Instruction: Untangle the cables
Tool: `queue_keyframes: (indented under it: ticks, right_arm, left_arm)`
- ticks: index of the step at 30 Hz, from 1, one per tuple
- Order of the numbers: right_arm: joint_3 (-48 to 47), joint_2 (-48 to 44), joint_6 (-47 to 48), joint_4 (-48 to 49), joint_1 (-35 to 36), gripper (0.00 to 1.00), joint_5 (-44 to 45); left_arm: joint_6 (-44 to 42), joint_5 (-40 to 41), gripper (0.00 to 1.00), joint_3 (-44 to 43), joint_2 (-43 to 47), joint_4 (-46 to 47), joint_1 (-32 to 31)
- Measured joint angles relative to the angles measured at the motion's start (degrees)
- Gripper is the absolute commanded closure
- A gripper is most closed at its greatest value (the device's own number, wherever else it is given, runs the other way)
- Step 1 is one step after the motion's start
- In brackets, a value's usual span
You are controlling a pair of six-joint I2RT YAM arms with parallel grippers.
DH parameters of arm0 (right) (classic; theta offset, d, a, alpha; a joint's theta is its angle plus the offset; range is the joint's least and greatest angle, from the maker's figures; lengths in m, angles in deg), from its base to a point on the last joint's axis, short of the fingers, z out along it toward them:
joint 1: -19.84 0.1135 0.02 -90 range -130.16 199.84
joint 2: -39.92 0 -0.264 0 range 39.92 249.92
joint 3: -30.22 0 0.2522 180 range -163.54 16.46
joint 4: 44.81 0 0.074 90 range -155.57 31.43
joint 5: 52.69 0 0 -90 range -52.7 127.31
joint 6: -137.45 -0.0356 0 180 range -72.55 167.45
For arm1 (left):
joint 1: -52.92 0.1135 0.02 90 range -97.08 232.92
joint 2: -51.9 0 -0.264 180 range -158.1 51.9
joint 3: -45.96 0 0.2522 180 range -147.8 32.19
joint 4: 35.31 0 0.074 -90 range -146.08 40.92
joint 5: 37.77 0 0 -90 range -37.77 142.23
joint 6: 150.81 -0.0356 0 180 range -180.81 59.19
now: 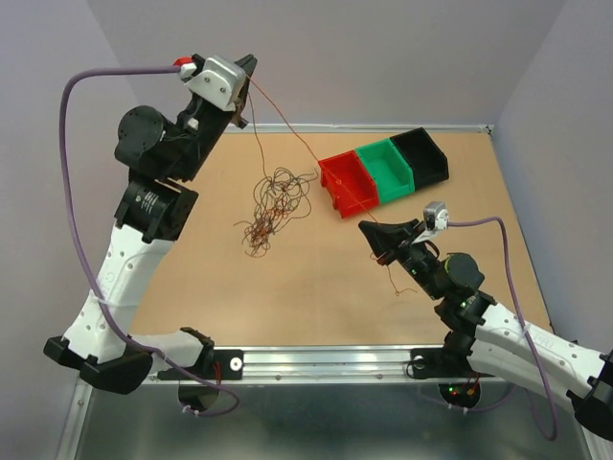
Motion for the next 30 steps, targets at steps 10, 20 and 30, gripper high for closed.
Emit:
queue_keyframes:
  ticks: [10,20,30]
  right_arm:
    - [0.0,-0.2,-0.1,-0.3,0.2,0.99,0.1]
    - [0.0,-0.2,-1.0,-0.2,0.2,1.00,-0.5]
    - [0.0,1.9,-1.2,0.1,0.3,0.99,-1.2]
  left_arm:
    - [-0.1,3.2,1.00,25.2,-2.6,2.5,-2.2]
    - [-0.8,5.8,1.00,-3.5,-1.6,-6.6,-1.9]
    - [-2.5,7.3,1.00,3.0,0.3,-3.5,-3.5]
